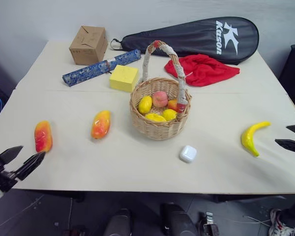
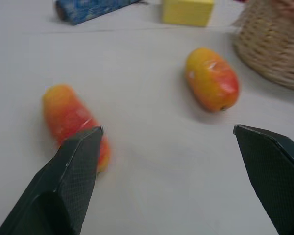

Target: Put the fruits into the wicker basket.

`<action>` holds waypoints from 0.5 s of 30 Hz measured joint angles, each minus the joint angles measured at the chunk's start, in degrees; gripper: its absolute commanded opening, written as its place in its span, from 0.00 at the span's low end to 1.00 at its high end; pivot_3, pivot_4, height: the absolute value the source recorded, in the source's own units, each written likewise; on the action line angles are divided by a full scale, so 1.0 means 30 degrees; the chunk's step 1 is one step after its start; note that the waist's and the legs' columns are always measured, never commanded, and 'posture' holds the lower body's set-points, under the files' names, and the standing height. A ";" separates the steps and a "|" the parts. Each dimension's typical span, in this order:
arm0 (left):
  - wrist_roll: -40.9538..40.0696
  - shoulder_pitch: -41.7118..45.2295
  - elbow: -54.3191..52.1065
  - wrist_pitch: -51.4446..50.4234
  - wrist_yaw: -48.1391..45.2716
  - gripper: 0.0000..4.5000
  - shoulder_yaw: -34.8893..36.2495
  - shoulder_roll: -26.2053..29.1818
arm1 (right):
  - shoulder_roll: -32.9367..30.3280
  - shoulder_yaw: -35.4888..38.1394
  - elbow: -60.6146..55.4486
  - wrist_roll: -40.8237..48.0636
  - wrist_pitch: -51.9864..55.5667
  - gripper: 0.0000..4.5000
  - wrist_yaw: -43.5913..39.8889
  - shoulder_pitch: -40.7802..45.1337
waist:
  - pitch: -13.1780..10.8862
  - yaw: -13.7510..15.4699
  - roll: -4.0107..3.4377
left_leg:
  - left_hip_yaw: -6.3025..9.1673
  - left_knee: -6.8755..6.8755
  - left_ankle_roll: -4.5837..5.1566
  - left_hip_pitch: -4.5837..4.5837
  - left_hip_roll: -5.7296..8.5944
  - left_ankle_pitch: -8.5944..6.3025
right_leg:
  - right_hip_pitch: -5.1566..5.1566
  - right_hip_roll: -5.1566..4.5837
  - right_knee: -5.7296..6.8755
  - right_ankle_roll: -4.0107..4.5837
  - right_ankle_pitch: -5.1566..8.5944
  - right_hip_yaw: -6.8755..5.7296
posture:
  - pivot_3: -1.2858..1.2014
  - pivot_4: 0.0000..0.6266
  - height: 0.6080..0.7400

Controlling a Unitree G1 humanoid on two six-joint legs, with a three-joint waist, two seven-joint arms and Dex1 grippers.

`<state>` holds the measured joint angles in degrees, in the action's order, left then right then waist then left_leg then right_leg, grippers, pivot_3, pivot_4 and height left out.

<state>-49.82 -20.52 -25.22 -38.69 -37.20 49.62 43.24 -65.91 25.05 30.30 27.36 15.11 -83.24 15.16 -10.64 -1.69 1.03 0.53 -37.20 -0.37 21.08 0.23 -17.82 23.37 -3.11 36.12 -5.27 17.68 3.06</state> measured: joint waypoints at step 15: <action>-0.1343 0.8419 -0.2450 -0.0732 -0.7383 1.00 -1.0111 0.6580 | 0.6207 -0.4614 -1.5727 0.1896 0.4688 1.00 0.5803 -0.3307 | -0.0011 0.0051 -0.0013 | 0.0014 -0.0003 -0.0027 0.0044 0.0004 0.0004 | 0.0034 0.0046 -0.0003 -0.0010 -0.0006 -0.0002 | 0.52 0.24 1.00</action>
<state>-53.84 4.73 -32.57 -40.88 -59.35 19.29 62.98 -47.29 11.21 -16.88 33.05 29.17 -65.83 5.24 -10.67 -1.54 0.99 0.57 -37.21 -0.45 21.22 0.24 -17.80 23.48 -2.97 36.11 -5.30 17.66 3.06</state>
